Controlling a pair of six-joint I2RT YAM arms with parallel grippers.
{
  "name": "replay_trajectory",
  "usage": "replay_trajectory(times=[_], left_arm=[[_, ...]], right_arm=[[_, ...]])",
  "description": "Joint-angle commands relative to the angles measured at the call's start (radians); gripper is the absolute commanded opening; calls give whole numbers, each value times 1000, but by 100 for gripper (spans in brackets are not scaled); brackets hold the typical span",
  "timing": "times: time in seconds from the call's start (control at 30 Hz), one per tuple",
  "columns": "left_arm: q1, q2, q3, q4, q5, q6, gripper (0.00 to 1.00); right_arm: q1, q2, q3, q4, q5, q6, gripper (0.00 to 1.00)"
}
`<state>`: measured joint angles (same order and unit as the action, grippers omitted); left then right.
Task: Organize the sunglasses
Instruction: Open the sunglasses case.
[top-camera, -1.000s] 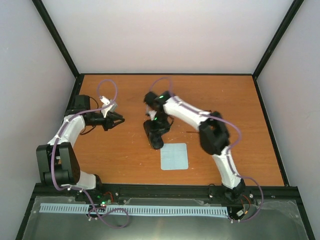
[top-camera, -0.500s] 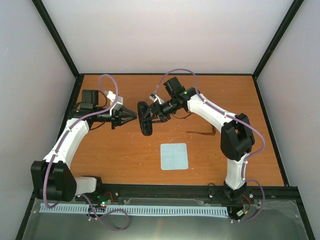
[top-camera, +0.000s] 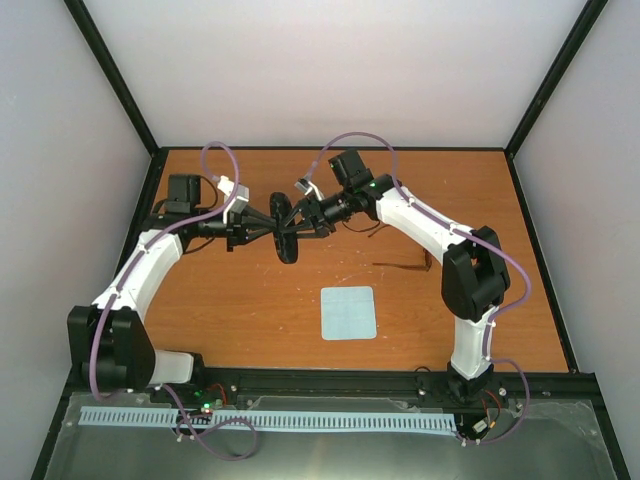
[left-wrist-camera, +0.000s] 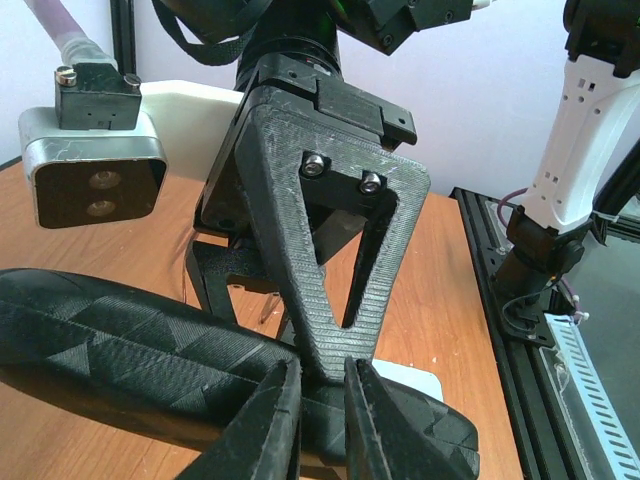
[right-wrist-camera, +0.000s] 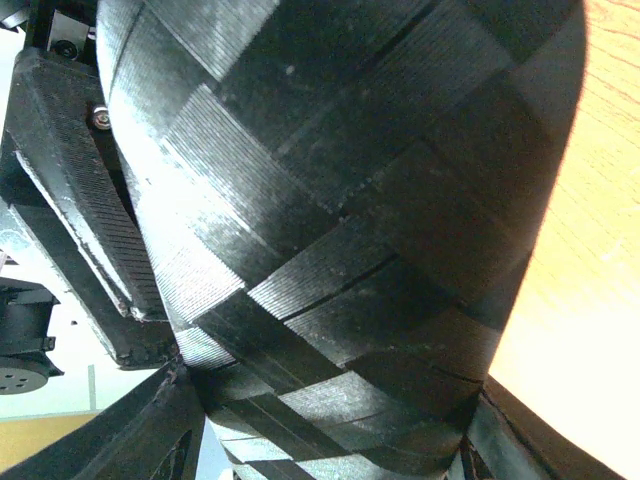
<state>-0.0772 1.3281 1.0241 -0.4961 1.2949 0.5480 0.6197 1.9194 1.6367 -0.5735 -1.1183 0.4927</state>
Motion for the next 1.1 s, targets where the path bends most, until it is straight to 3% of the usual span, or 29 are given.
replay_trajectory(times=[0.0,0.3,0.63,1.07], left_arm=[[-18,18,38,27,-5,-7,16],[-45,37,4,16,-68,29,16],[-45,45,-42,-57,-151,143,14],[-44,52,-89,-61,-194,181,13]], right_arm=[[4,-53,-1,56,-58,10,7],[8,-84,-2,65,-75,9,3],[8,-120,-3,65,-95,7,3],[-5,-178,-9,87,-121,27,3]])
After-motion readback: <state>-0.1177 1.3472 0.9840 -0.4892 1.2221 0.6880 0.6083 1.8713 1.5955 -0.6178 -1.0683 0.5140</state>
